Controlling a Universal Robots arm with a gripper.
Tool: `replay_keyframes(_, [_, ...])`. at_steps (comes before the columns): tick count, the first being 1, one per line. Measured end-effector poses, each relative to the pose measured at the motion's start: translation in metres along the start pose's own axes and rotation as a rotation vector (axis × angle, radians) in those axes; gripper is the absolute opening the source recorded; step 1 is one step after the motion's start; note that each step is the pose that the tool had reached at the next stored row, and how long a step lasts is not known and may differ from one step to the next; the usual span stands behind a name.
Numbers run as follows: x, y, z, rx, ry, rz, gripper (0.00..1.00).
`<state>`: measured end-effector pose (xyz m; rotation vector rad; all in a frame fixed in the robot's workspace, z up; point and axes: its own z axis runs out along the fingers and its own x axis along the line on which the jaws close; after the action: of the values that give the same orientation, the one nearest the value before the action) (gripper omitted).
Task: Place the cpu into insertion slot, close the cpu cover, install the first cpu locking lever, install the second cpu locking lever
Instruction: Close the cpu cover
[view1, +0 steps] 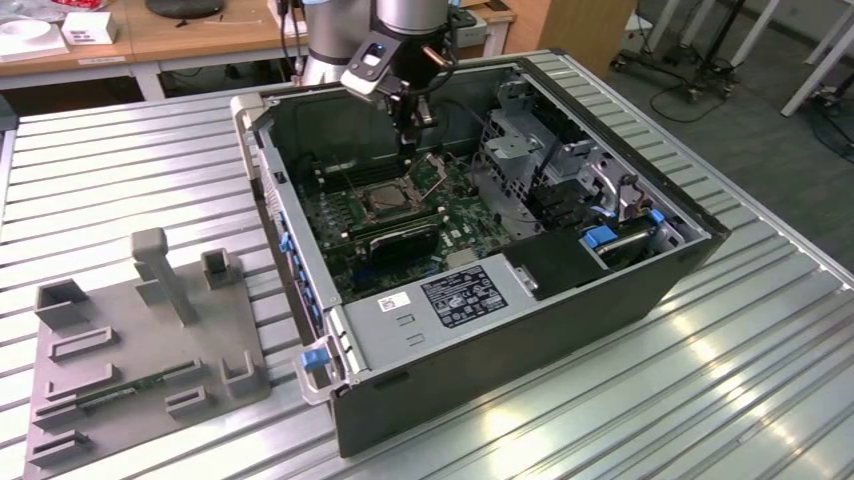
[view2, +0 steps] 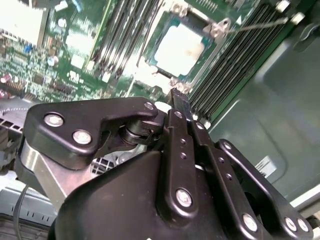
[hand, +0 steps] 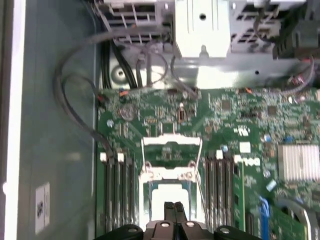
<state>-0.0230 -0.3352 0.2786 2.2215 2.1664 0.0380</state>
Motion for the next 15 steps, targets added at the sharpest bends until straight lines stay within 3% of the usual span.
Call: replay_keyframes(15, [0.0012, 0.0462, 0.0022, -0.0001, 0.0002, 0.000, 0.11])
